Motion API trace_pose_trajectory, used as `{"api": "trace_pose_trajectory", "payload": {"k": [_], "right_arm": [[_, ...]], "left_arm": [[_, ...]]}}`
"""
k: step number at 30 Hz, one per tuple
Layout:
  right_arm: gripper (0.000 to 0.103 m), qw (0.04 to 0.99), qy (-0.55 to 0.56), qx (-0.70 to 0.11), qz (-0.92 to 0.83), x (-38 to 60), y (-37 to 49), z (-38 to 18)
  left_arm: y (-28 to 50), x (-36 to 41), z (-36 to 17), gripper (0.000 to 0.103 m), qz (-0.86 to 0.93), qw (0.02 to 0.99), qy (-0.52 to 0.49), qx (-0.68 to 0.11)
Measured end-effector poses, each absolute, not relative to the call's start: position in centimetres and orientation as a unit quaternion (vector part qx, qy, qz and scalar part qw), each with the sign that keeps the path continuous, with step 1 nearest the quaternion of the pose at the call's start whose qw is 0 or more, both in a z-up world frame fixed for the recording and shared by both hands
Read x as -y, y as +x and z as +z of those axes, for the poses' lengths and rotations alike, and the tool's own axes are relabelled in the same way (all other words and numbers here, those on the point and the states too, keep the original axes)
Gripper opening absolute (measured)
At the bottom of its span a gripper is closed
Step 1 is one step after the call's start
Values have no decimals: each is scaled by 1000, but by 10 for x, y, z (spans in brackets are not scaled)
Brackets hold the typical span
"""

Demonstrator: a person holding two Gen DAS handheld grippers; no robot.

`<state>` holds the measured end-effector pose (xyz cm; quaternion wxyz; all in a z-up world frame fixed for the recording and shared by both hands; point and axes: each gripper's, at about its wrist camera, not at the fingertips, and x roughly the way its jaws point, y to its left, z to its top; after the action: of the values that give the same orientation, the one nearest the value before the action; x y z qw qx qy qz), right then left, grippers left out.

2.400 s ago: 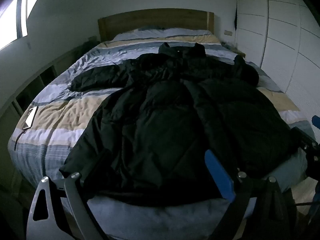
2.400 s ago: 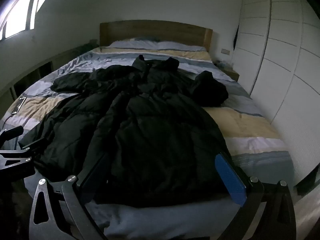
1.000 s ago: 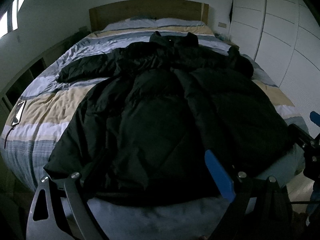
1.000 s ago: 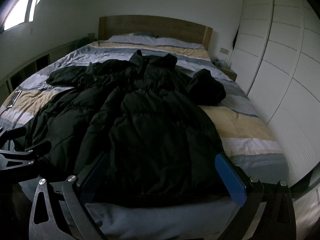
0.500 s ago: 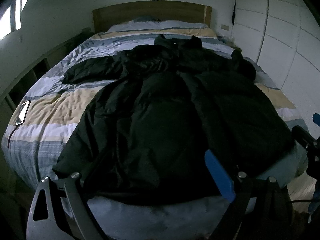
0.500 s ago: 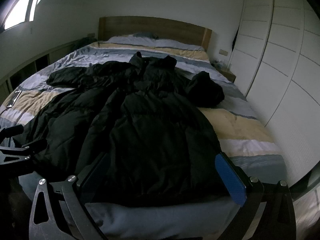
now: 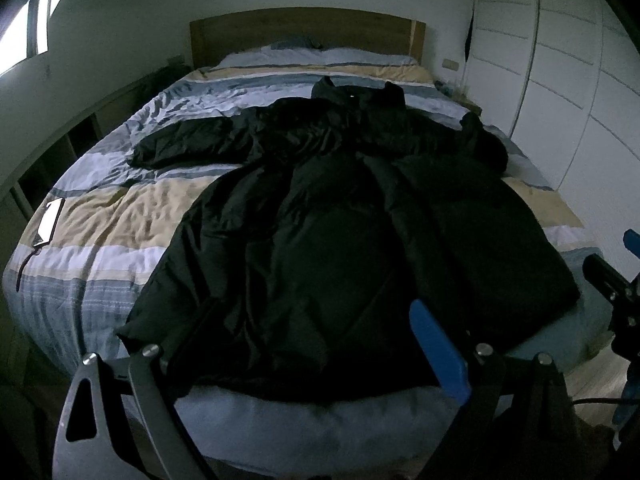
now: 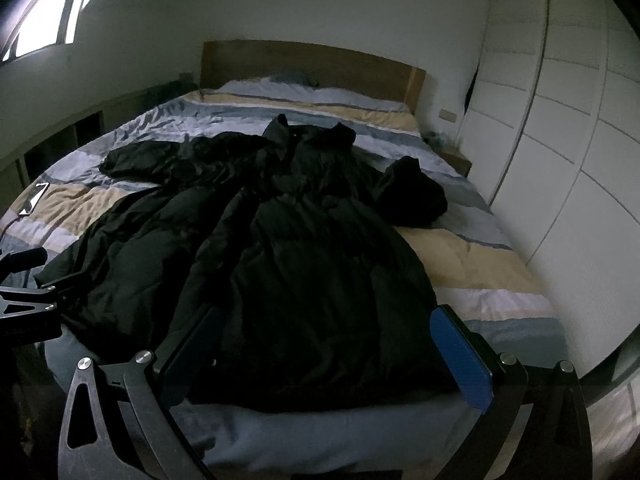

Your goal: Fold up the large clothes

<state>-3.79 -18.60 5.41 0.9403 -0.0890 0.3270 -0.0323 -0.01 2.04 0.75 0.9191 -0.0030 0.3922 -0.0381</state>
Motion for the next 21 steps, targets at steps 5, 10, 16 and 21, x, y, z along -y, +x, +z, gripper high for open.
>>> {"api": "trace_pose_trajectory", "payload": {"k": [5, 10, 16, 21], "right_arm": [[103, 942, -91, -321, -30, 185, -42, 59], [103, 943, -88, -320, -28, 188, -42, 62], [103, 946, -83, -311, -26, 192, -42, 70], [103, 950, -79, -302, -24, 195, -42, 77]], "left_arm": [[-3, -24, 10, 95, -33, 918, -8, -395], [-7, -27, 14, 95, -25, 920, -10, -391], [-8, -26, 28, 95, -9, 925, -6, -380], [-11, -19, 41, 95, 1, 932, 4, -362]]}}
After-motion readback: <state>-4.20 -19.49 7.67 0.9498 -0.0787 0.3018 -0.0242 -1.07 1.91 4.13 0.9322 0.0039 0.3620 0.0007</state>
